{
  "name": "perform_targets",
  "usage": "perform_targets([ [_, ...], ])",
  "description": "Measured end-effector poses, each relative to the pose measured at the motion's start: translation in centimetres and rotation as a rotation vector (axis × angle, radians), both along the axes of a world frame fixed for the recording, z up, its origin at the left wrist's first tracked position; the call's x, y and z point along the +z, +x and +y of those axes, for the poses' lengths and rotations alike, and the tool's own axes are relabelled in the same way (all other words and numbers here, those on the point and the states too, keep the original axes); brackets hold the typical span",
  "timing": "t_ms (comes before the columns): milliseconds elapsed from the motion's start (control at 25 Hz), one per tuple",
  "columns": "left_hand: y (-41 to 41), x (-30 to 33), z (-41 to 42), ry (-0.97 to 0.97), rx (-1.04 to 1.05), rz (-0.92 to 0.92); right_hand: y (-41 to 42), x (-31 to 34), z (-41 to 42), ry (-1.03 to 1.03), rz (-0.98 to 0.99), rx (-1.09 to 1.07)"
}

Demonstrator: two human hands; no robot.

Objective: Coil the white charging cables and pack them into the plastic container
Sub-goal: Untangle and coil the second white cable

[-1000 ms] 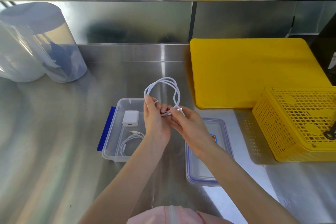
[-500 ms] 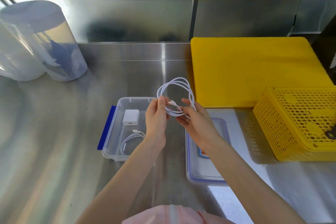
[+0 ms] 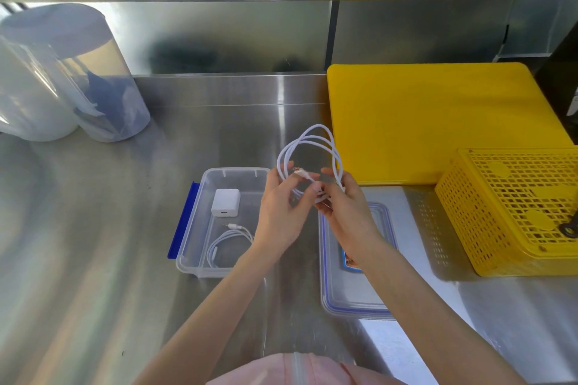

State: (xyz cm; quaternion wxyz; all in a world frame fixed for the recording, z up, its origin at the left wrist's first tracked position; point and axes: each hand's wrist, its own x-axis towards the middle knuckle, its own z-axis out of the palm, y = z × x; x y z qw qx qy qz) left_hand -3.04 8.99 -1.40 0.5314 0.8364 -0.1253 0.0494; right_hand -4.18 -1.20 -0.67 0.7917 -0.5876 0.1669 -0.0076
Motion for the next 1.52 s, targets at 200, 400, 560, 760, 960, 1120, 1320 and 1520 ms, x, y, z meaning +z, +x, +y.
perform_targets([
  [200,0.5,0.9,0.7,-0.119,0.048,0.077,0.0,-0.2,-0.6,0.064,0.066,0.001],
  [400,0.5,1.6,1.3,-0.250,0.093,0.135,0.1,-0.1,-1.3,-0.327,0.007,0.037],
  [560,1.1,1.9,2.0,-0.512,0.174,0.264,0.5,0.3,-2.1,-0.192,0.020,0.020],
  [760,2.2,2.4,2.5,-0.806,0.135,0.368,0.2,0.3,-2.7,-0.156,0.026,0.049],
  [960,2.8,2.5,2.7,-0.843,0.151,0.412,0.3,0.6,-2.9,-0.055,0.024,0.069],
  [1120,2.7,1.7,2.6,-0.568,0.183,0.391,-0.3,0.2,-2.1,-0.167,-0.065,0.137],
  [1320,2.2,0.6,2.4,-0.275,0.098,0.433,-0.8,0.3,-1.9,-0.377,-0.132,0.266],
  [1520,1.4,1.4,2.4,-0.623,-0.076,0.594,-0.6,0.2,-2.3,-0.341,-0.096,0.277],
])
